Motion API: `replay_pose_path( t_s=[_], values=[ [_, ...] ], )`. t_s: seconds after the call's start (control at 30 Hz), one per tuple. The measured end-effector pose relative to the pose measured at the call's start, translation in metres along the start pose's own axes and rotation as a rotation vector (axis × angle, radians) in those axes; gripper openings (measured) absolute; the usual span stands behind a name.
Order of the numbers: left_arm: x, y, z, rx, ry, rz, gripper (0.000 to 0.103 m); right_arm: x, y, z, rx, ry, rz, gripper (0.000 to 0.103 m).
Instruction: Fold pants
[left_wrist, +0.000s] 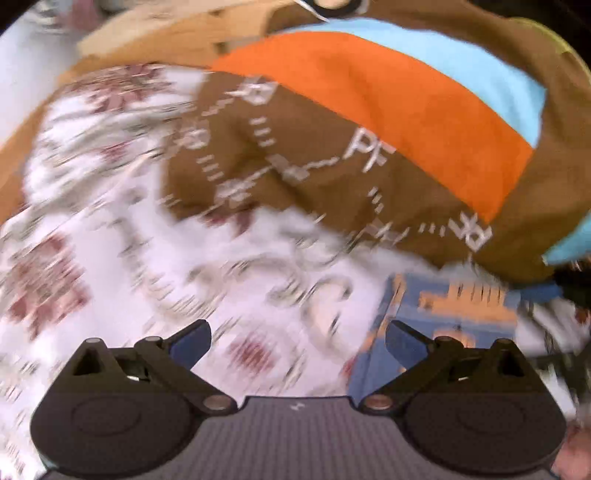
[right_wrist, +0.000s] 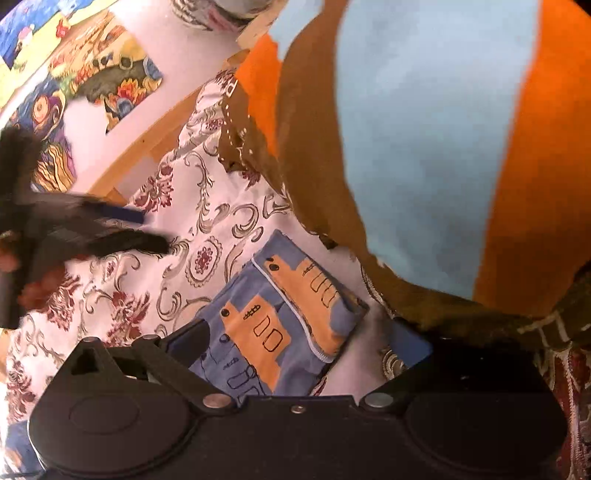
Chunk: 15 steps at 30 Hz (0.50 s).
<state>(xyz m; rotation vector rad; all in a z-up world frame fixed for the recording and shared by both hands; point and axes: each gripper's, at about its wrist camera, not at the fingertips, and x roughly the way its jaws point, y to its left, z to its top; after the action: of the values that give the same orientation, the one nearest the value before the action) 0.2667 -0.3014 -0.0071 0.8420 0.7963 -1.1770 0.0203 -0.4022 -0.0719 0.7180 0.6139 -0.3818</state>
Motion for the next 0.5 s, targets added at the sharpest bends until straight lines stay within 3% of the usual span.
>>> replay_pose_path(
  t_s=[0.17,0.3,0.37,0.5],
  values=[
    [-0.059,0.029,-0.076,-0.031,0.024,0.057,0.103,-0.01,0.021,-0.011,-0.07,0.04,-0.011,0.102],
    [-0.08,0.053,-0.161,-0.052,0.108,0.11,0.103,-0.016,0.08,-0.045,-0.425,0.059,0.009,0.102],
    [-0.086,0.07,-0.201,-0.117,0.165,0.113,0.103,-0.007,0.112,-0.063,-0.624,0.094,0.072,0.102],
    [-0.098,0.104,-0.259,-0.308,0.184,0.088,0.102,0.017,0.174,-0.087,-0.838,0.162,0.258,0.102]
  ],
)
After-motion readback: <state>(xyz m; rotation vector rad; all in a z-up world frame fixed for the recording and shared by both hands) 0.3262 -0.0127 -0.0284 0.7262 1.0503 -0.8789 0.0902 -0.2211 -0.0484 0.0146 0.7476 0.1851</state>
